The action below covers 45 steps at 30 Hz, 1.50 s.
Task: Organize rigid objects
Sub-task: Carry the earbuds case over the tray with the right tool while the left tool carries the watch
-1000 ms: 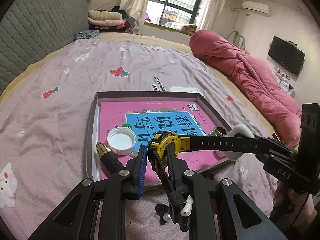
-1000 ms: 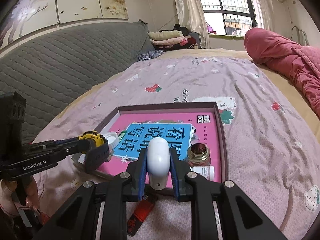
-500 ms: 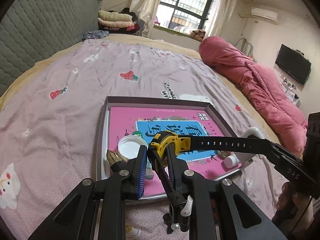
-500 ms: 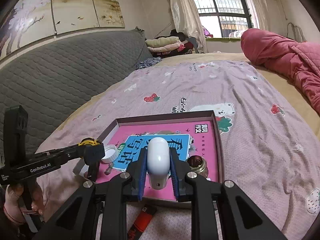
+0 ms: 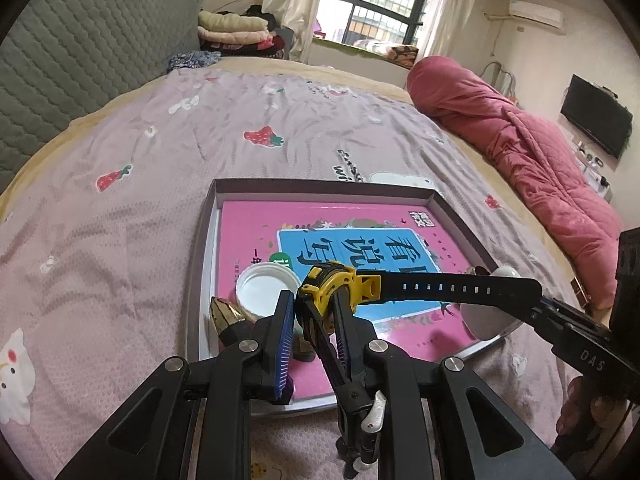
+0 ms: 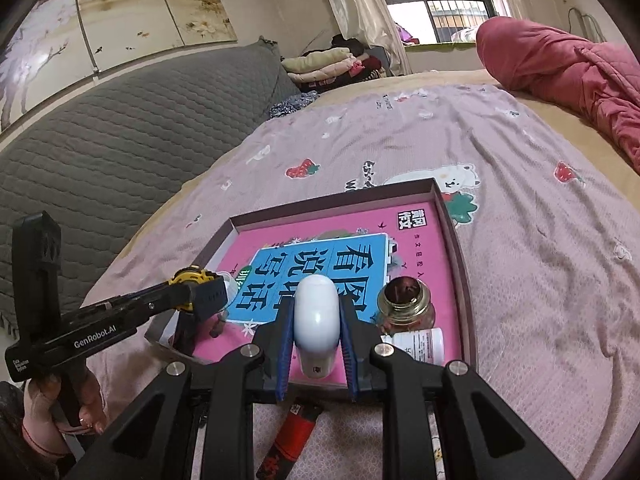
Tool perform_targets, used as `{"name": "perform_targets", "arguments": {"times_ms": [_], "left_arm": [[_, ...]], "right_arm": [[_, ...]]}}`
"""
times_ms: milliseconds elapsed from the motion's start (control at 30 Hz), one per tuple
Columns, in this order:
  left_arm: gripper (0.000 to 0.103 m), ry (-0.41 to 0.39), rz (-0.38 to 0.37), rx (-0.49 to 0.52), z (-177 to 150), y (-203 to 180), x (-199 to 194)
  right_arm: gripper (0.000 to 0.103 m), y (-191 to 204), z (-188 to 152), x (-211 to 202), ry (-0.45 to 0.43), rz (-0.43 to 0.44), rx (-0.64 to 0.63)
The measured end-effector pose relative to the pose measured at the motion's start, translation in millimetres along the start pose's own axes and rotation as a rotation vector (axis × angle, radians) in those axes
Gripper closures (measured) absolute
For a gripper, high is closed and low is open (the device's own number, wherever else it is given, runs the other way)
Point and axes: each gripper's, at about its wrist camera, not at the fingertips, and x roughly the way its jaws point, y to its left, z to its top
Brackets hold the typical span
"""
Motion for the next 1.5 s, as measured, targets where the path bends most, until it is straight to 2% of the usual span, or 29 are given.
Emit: {"name": "perform_targets", "arguments": {"times_ms": [300, 500, 767, 1233, 1500], "left_arm": [[0.083, 0.041, -0.027, 0.024, -1, -8, 12], [0.083, 0.080, -0.019, 0.030, -5, -11, 21], [0.083, 0.118, -0.006, 0.008, -9, -6, 32], [0.082, 0.113, 0.027, 0.026, -8, -6, 33], [0.082, 0.104, 0.041, 0.018, -5, -1, 31]], "right_arm": [[0.081, -1, -2, 4, 0.019, 0.020, 0.015], [0.081, -10, -7, 11, 0.041, 0.040, 0.085], [0.081, -32, -10, 12, 0.048, 0.024, 0.192], [0.079, -25, -8, 8, 0.047, -0.045, 0.109], [0.079, -31, -7, 7, 0.044, -0.077, 0.114]]}}
